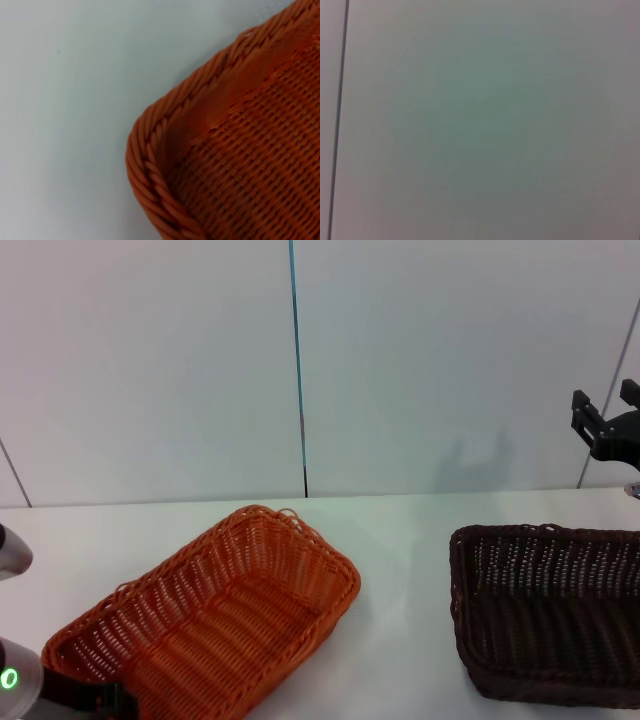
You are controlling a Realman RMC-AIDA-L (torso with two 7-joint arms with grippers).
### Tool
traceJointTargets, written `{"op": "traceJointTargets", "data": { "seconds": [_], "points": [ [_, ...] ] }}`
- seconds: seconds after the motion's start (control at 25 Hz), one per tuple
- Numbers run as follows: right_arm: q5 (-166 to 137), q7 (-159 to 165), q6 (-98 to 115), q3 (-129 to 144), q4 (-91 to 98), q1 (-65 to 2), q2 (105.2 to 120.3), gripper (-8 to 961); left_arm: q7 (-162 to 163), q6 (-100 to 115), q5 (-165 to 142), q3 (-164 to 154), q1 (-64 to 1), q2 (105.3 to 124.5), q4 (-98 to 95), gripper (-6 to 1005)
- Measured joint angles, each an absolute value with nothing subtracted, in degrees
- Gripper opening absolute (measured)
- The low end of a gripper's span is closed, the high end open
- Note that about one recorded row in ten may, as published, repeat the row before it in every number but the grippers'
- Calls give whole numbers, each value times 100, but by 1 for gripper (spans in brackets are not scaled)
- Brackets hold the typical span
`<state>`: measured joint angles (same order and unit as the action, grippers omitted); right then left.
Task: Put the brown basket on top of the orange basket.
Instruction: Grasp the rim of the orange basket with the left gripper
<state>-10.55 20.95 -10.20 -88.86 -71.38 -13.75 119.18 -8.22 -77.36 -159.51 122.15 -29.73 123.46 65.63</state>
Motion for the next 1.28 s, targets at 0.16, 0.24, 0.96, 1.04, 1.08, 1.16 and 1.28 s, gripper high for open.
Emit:
{"op": "traceJointTargets", "data": {
  "seconds": [0.16, 0.24, 0.96, 1.04, 1.08, 1.16, 1.28],
  "points": [
    [-1054, 2028, -1073, -8884, -7126, -1366, 11918, 562, -870, -7635, -15984, 12132, -2978, 12343, 6563, 515],
    [-1054, 1938, -1083, -8878, -7125, -1364, 11919, 562, -886, -7603, -15988, 12134, -2979, 12339, 6561, 473],
    [-1047, 1863, -1490, -8889, -6953, -1314, 11936, 523, -1082, -7671, -15920, 12217, -3047, 12263, 6400, 196],
    [-1044, 1863, -1505, -8887, -6943, -1293, 11935, 510, -1085, -7673, -15920, 12286, -3091, 12224, 6382, 191],
    [-1040, 1863, -1509, -8886, -6936, -1284, 11935, 503, -1088, -7674, -15920, 12314, -3113, 12202, 6373, 188],
    [-1032, 1863, -1512, -8886, -6928, -1275, 11936, 489, -1091, -7692, -15920, 12386, -3187, 12132, 6362, 183],
    [-1027, 1864, -1519, -8885, -6926, -1260, 11936, 478, -1099, -7783, -15920, 12481, -3318, 12018, 6362, 179]
  ]
}}
